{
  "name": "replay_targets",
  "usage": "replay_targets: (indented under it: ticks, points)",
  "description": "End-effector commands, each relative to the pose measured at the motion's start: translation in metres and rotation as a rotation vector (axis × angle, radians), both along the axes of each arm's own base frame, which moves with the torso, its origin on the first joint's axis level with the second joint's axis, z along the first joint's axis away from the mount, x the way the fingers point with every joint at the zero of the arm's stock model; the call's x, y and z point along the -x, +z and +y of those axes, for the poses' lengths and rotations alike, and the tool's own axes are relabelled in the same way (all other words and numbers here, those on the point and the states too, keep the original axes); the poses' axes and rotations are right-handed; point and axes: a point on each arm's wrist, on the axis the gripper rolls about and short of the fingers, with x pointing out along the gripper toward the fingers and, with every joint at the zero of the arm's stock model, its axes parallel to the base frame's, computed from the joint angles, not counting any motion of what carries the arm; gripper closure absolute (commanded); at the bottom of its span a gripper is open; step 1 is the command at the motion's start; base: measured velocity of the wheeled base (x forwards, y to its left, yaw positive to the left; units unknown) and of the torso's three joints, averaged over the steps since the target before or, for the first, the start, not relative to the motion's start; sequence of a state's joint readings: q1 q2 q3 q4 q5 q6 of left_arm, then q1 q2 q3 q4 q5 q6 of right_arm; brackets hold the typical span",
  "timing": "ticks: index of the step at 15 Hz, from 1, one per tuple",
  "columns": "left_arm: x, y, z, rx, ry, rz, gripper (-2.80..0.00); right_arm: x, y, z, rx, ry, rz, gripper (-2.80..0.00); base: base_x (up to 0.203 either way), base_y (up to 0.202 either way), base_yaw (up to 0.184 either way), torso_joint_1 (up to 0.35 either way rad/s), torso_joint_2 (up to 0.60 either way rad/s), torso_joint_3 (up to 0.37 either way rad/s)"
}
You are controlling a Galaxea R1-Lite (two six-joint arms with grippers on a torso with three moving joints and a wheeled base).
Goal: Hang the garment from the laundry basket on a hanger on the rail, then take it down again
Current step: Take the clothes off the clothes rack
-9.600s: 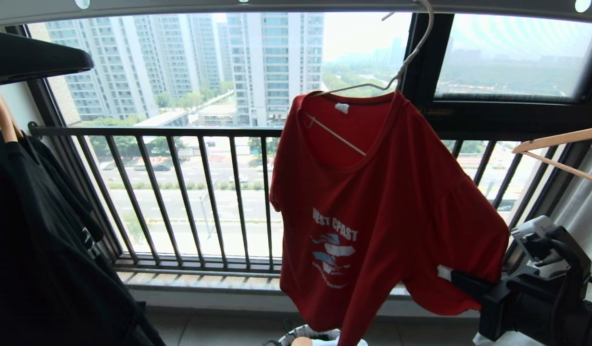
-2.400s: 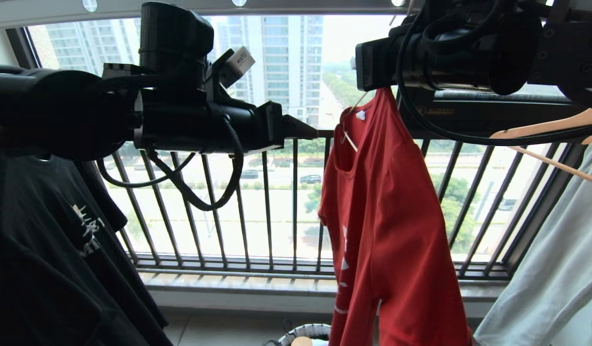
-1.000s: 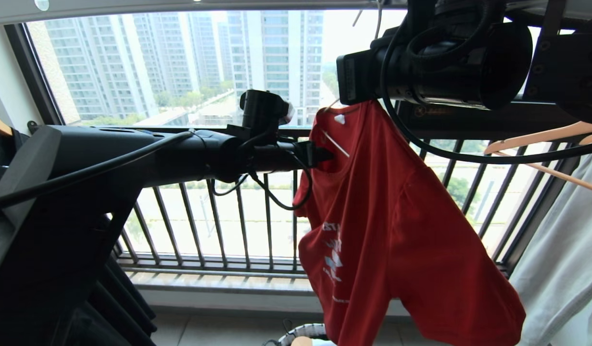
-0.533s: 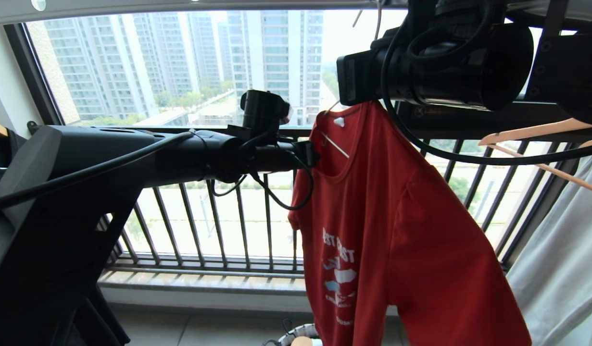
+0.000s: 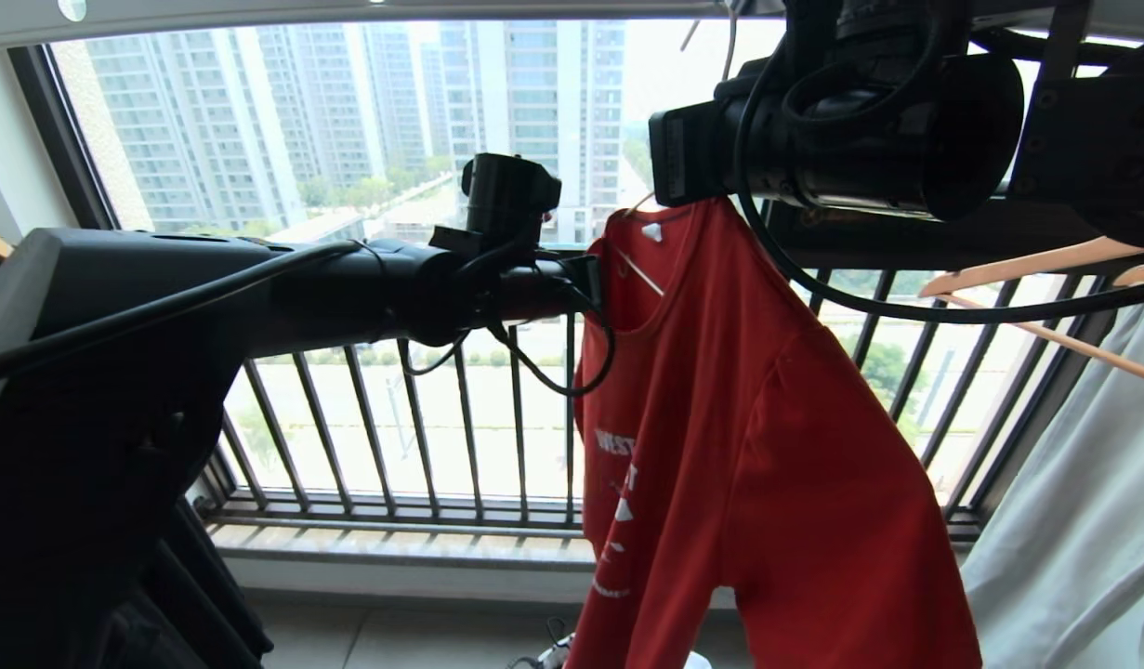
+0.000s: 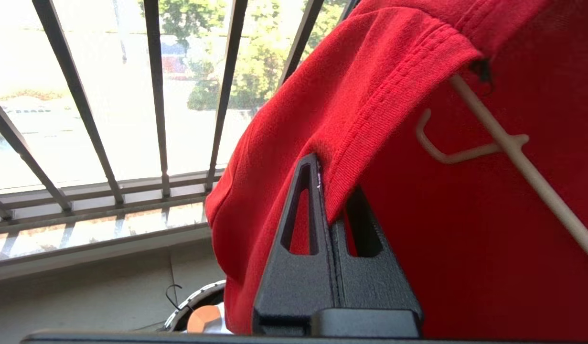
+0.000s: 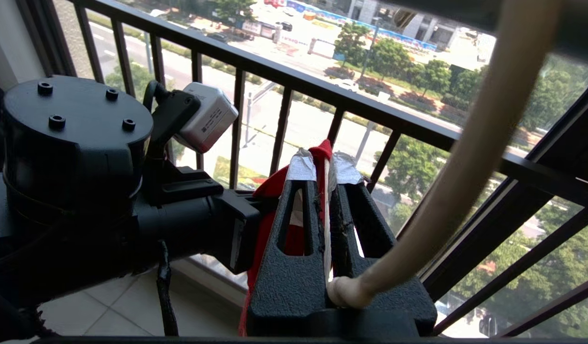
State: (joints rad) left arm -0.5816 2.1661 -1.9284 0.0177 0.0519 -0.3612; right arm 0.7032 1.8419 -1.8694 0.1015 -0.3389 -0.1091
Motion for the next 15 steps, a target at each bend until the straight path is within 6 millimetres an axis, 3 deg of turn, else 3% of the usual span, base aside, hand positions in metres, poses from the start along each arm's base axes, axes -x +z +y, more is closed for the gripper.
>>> replay_targets:
  ticks: [1,5,7,15]
  points:
    - [0.028,0.035,0.001,0.057,-0.026,-0.05,0.0,-0.002,-0.005,0.001,0.013,-0.002,0.015,0.0,0.0,0.0,0.0,0.0,0.0,0.0]
    - [0.087,0.078,-0.008,0.146,-0.124,-0.101,0.0,-0.002,-0.007,0.003,0.018,0.001,0.019,0.0,0.0,0.0,0.0,0.0,0.0,0.0]
    - [0.111,0.089,-0.005,0.163,-0.159,-0.112,0.0,-0.002,-0.007,0.003,0.016,0.006,0.017,0.0,0.0,0.0,0.0,0.0,0.0,0.0]
    - [0.138,0.081,0.012,0.191,-0.182,-0.154,0.0,-0.002,-0.007,0.003,0.015,0.007,0.015,0.0,0.0,0.0,0.0,0.0,0.0,0.0]
